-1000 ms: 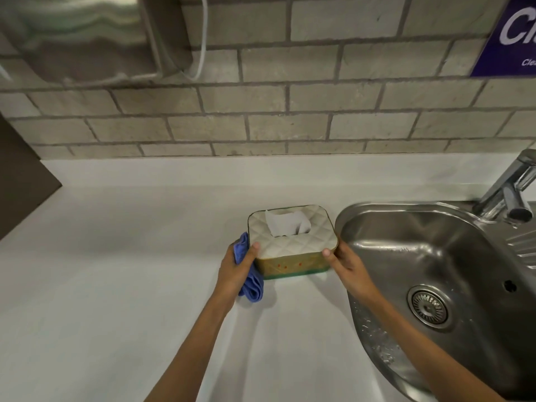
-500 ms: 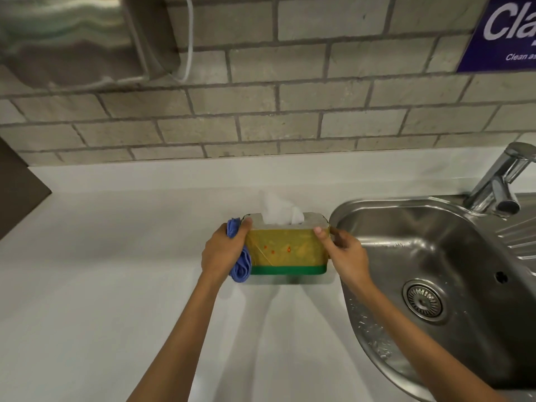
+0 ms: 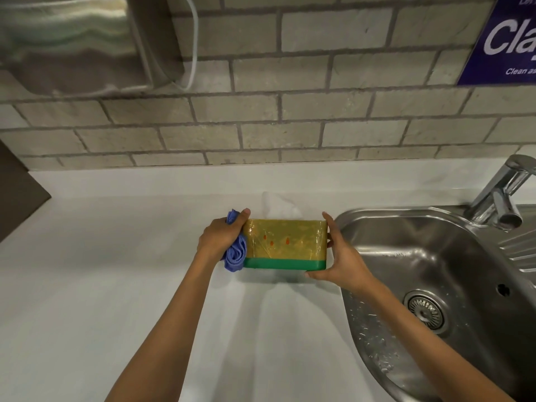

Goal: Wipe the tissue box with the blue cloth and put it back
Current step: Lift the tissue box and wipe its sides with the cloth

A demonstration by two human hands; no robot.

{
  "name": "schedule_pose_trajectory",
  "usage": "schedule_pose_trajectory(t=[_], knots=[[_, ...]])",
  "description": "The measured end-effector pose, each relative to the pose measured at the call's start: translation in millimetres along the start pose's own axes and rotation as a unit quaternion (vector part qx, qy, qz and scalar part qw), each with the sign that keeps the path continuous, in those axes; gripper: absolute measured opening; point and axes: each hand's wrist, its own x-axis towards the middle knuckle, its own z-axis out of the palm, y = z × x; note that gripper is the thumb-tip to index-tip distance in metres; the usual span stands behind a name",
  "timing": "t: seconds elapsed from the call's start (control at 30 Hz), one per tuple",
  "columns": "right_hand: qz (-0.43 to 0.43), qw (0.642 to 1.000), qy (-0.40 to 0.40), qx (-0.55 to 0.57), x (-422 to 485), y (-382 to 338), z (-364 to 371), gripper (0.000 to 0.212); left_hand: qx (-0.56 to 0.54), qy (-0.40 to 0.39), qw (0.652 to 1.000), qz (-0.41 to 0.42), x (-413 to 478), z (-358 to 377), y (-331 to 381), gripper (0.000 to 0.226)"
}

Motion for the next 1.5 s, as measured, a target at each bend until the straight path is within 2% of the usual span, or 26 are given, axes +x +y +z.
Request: schedule_pose_trajectory(t=[0.13, 0.2, 0.4, 0.53, 0.6, 0.7, 0.77, 0.9, 0.97, 1.03, 1.07, 1.17, 1.27, 1.33, 1.43, 1.5], knots=[[-0.013, 1.0, 0.008, 0.01, 7, 3, -5, 0.119, -0.126, -0.019, 0.992, -0.028, -3, -7, -10, 0.045], [-0.019, 1.0, 0.003, 0.011, 10, 3, -6, 0.12, -0.181, -0.004, 0.983, -0.022, -9, -11, -16, 0.038], [-0.028, 0.999, -0.004, 0.015, 14, 3, -10, 0.117, -0.244, 0.173, 0.952, 0.064, -39, -5, -17, 0.035], [-0.033, 0.999, -0.004, 0.02, 12, 1, -11, 0.116, -0.172, 0.228, 0.935, 0.212, -56, 17, 5, 0.034], [-0.037, 0.999, 0.003, 0.024, 11, 0, -11, 0.112, -0.074, 0.221, 0.931, 0.28, -59, 33, 11, 0.037], [-0.046, 0.998, 0.011, 0.029, 9, -2, -12, 0.104, 0.12, 0.208, 0.918, 0.316, -61, 54, 3, 0.043], [-0.052, 0.998, 0.014, 0.035, 9, -3, -12, 0.1, 0.185, 0.201, 0.908, 0.318, -62, 59, -6, 0.053], [-0.057, 0.997, 0.018, 0.04, 9, -4, -11, 0.097, 0.193, 0.165, 0.931, 0.263, -62, 63, -10, 0.087], [-0.057, 0.997, 0.02, 0.044, 10, -4, -11, 0.097, 0.194, 0.154, 0.933, 0.259, -64, 62, -10, 0.079], [-0.056, 0.997, 0.021, 0.047, 11, -3, -11, 0.096, 0.2, 0.168, 0.923, 0.283, -63, 62, -18, 0.054], [-0.054, 0.997, 0.02, 0.05, 11, -3, -11, 0.096, 0.185, 0.18, 0.921, 0.291, -60, 61, -24, 0.049], [-0.052, 0.997, 0.016, 0.058, 11, -3, -11, 0.092, 0.113, 0.185, 0.939, 0.268, -52, 57, -29, 0.056], [-0.052, 0.997, 0.016, 0.059, 10, -2, -10, 0.091, 0.071, 0.209, 0.941, 0.256, -45, 57, -16, 0.057], [-0.052, 0.997, 0.018, 0.053, 10, -3, -9, 0.092, 0.114, 0.211, 0.929, 0.281, -46, 61, -3, 0.055], [-0.056, 0.997, 0.025, 0.045, 11, -1, -8, 0.095, 0.198, 0.174, 0.905, 0.334, -60, 79, 11, 0.053], [-0.057, 0.997, 0.029, 0.046, 11, -2, -8, 0.098, 0.251, 0.168, 0.871, 0.387, -71, 87, 6, 0.052]])
